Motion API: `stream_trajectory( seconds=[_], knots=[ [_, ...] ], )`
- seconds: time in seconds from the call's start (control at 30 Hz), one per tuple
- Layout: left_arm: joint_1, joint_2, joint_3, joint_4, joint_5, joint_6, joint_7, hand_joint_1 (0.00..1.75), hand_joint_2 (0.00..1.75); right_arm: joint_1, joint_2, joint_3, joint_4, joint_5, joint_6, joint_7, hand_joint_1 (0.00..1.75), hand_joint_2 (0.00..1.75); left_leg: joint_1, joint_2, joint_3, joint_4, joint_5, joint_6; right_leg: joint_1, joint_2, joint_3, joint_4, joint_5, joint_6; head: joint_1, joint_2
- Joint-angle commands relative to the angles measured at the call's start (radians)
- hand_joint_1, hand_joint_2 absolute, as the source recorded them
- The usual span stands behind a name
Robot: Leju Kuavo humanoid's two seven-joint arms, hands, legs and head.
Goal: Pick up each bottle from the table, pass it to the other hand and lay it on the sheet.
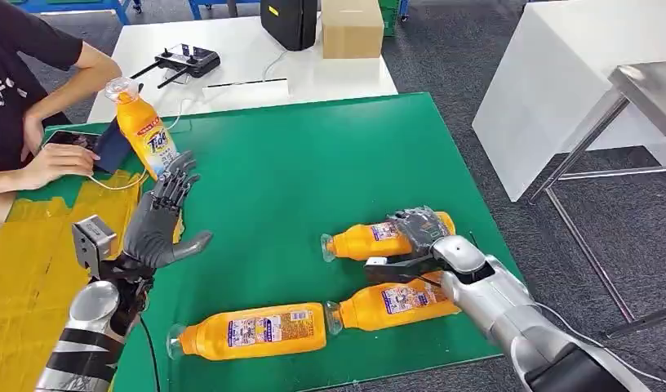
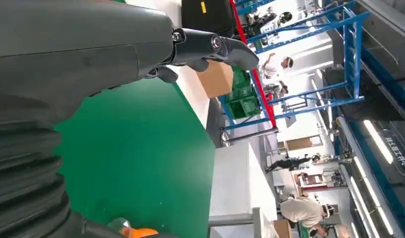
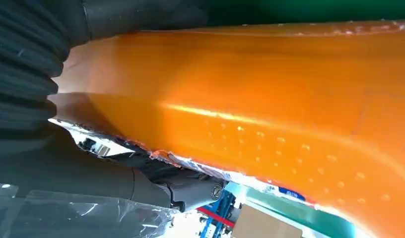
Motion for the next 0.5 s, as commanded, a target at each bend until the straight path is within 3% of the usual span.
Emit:
stream_trajectory(
  seconds=[0.03,0.13,0.33,0.5],
  knots=[
    [-0.001,-0.011,-0.009,-0.001,-0.015,-0.007,0.012,0.00,1.75,0.037,0.034,-0.070,-0.030,0.018,-0.090,0.052,1.71,1.75,0.002,-0.004,0.003,0.000,-0.001,-0.002,0.002,0.001,0.004,-0.001,-0.001,-0.001,0.000,0.000],
    [0.013,-0.010,-0.036,-0.028,-0.048,-0.009,0.038,0.00,1.75,0.126,0.074,-0.216,-0.212,0.000,-0.180,0.072,1.73,1.75,0.001,-0.001,0.001,0.000,-0.001,-0.001,0.001,0.001,0.001,0.000,0.000,-0.001,0.000,0.000],
    [0.016,-0.011,-0.043,-0.035,-0.052,-0.006,0.042,0.00,1.75,0.150,0.075,-0.238,-0.269,0.008,-0.165,0.082,1.75,1.75,0.001,-0.002,-0.001,0.000,-0.001,-0.001,0.001,0.001,0.000,0.000,-0.001,-0.001,0.000,0.000],
    [0.008,-0.004,-0.111,-0.034,-0.080,-0.016,0.068,0.00,1.75,0.258,0.170,-0.427,-0.489,-0.133,-0.267,0.012,1.71,1.75,0.001,-0.004,-0.002,0.001,-0.001,-0.002,0.001,0.000,-0.001,0.001,-0.001,-0.001,0.000,0.000]
  ],
)
